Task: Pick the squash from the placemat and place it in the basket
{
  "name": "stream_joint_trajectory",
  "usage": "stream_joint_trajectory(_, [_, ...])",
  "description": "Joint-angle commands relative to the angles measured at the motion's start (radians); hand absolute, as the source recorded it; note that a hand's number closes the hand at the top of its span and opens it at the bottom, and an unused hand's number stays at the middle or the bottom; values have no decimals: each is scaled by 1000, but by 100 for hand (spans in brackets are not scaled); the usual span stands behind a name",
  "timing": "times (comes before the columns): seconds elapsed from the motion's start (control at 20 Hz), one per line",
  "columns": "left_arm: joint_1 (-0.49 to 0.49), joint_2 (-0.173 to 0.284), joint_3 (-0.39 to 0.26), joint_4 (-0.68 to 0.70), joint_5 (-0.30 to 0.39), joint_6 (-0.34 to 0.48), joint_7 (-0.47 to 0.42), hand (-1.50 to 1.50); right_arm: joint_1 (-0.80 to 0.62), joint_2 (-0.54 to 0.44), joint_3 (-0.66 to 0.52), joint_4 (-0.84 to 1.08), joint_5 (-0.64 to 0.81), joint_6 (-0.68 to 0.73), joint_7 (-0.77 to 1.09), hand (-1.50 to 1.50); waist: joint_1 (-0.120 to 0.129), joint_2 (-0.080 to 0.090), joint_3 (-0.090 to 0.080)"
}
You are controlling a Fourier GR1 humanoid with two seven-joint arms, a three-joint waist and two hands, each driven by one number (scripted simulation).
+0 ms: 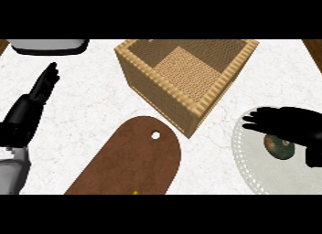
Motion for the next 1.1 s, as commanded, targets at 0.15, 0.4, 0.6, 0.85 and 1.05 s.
stream_joint_trajectory(0.15, [-42,-14,16,-48,0,-24,90,0,28,30,-58,53,51,10,-81,-150,-2,-1,0])
stream_joint_trajectory(0.4, [-11,-49,9,30,-59,-6,-21,0,42,92,-58,113,110,-47,-109,-150,-2,0,0])
stream_joint_trajectory(0.6, [-72,-55,8,10,-52,-20,63,0,-27,102,-58,246,174,-84,-152,-150,4,2,0])
stream_joint_trajectory(0.85, [-34,-12,76,-29,-14,-76,64,0,15,95,-107,206,195,-63,-166,-150,-1,0,0])
stream_joint_trajectory(1.05, [46,-61,41,-17,-71,-43,-49,0,21,180,-93,307,252,-141,-150,-150,3,1,0])
